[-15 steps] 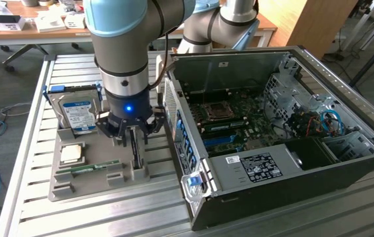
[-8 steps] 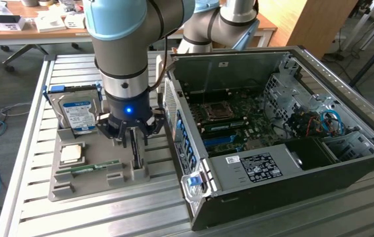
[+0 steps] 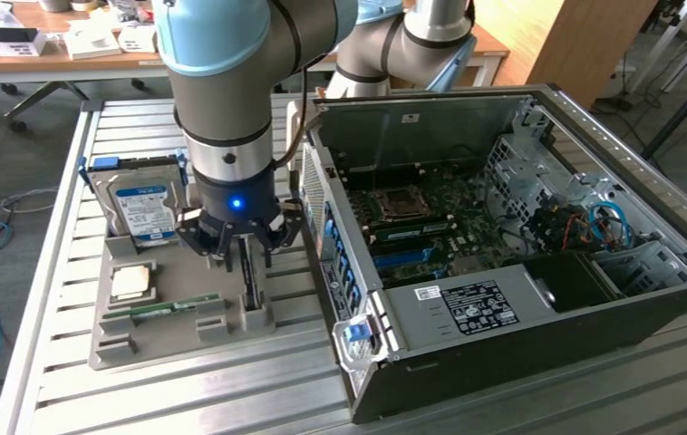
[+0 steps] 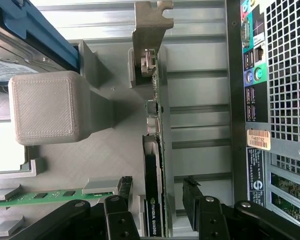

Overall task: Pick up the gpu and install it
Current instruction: 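Pick up the gpu and move the gpu toward the slot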

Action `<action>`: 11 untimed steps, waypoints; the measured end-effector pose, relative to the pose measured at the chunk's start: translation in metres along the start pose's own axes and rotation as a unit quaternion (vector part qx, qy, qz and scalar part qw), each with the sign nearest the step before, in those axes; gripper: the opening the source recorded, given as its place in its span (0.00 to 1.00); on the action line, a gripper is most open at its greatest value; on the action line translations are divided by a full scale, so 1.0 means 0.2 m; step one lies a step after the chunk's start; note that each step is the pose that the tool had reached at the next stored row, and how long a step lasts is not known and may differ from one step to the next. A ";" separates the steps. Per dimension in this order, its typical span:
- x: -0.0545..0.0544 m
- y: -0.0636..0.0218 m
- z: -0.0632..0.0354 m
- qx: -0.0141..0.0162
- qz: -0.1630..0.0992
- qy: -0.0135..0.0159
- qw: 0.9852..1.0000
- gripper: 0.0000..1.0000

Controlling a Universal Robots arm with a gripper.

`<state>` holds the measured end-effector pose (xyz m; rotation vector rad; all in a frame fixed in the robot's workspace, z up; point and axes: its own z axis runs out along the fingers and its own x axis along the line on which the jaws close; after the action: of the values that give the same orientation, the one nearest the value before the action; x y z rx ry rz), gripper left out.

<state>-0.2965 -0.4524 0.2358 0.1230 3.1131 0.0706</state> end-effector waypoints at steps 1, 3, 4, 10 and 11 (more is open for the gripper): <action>0.00 0.000 0.000 0.000 0.000 0.000 1.000 0.53; 0.01 -0.001 0.000 0.000 0.000 0.000 1.000 0.53; 0.01 -0.001 0.000 0.000 0.000 0.000 1.000 0.53; 0.01 -0.001 0.004 0.000 0.000 0.000 1.000 0.53; 0.01 -0.001 0.004 0.000 0.000 0.000 1.000 0.53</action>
<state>-0.2981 -0.4525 0.2349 0.1228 3.1134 0.0702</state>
